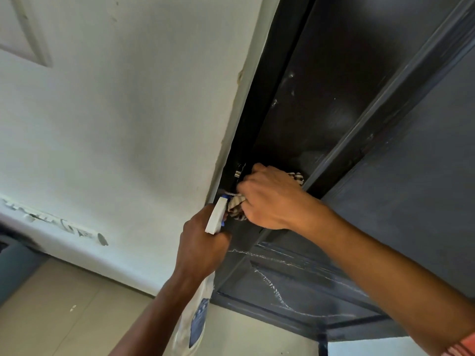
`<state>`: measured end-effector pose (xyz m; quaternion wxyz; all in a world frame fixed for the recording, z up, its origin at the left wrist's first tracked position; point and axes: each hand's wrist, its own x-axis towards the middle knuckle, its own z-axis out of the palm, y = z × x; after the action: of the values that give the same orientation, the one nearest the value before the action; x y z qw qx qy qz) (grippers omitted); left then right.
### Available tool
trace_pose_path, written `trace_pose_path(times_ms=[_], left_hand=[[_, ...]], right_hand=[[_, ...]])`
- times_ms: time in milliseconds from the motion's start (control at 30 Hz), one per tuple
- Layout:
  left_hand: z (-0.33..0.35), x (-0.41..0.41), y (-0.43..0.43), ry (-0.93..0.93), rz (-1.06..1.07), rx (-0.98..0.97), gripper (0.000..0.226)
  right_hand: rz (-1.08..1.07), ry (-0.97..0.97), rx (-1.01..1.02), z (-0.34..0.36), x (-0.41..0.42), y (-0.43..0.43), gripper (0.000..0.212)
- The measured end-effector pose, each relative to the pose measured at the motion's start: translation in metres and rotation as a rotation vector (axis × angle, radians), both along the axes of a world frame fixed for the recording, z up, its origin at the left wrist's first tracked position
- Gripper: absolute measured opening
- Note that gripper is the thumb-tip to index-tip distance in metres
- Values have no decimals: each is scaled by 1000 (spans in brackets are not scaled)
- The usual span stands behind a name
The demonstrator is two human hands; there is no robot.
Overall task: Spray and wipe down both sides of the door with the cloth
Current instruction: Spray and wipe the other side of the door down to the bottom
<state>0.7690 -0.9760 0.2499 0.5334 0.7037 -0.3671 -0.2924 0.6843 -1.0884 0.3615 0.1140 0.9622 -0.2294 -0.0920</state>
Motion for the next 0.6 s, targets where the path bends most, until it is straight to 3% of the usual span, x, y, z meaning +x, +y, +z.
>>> trace_pose_path(times_ms=[67,133,233,367,467,600], left_hand=[[-1,2,2,-5,7,-11,42],[0,5,5,-25,14,-23,41],[-2,10,9,-23,14,-18,39],[0,9,11,18,10,11,38],[3,7,12,19,2,22,35],[4,4,13,-12,-12,43,35]], right_hand=[[46,58,-83,-6,7,1,25],[103,-23,-75,-13,2,-4,21],[185,-439,-4,-31,-28,-14,36],[-13,-1049,86,-73,-68,-15,38],[-190,-1291,223,-103,-74,-5,37],[-294,-1449,304,-122,-66,8,41]])
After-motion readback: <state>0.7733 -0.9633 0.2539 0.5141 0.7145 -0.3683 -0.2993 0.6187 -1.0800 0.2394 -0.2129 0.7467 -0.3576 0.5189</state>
